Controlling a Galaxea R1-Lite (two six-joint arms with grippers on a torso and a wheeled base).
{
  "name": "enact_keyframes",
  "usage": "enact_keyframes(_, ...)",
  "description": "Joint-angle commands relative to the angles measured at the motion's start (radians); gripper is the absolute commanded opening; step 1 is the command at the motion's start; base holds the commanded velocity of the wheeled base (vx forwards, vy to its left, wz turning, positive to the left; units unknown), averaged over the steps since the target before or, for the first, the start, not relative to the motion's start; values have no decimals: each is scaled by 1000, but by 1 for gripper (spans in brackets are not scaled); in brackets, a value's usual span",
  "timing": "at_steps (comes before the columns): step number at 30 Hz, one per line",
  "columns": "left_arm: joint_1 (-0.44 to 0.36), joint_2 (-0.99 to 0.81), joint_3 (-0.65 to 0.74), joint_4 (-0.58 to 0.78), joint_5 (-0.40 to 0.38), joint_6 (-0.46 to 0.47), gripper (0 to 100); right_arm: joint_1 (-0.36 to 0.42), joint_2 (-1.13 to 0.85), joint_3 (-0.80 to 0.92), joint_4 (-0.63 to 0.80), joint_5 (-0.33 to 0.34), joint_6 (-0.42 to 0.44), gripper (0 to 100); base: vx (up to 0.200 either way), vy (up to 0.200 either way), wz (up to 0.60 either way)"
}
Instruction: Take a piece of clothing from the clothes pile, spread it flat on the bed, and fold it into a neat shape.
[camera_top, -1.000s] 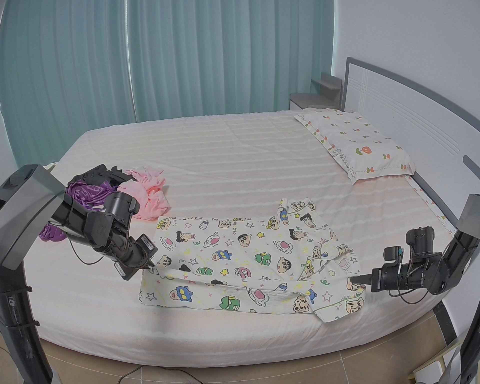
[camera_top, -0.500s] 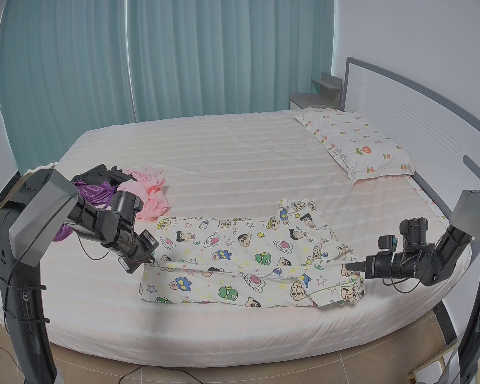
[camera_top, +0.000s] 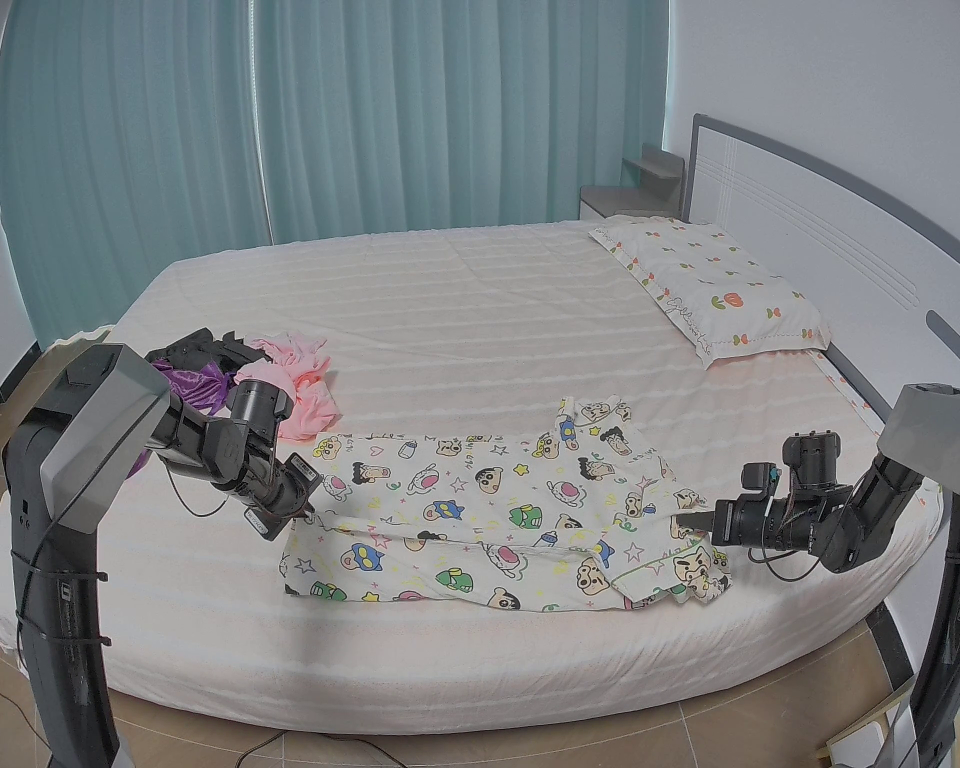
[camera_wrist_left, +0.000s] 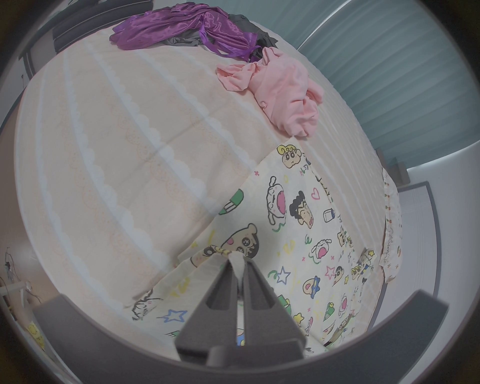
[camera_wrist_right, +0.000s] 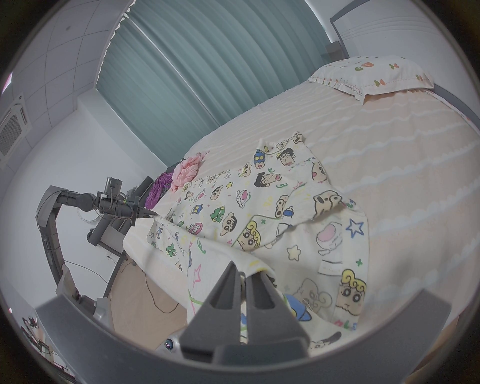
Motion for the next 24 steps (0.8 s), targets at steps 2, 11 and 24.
enact_keyframes(2, 0, 28, -16, 0, 8, -2, 100, -3, 27, 1, -4, -7, 3, 100, 0, 0, 0)
enact_keyframes(11, 20, 34, -23, -3, 16, -13, 100, -30, 18, 13, -52, -68, 109, 100, 0, 0, 0)
enact_keyframes(24, 125, -242, 250, -23, -188, -59, 100, 51, -131, 380, -432, -306, 567, 100, 0, 0, 0)
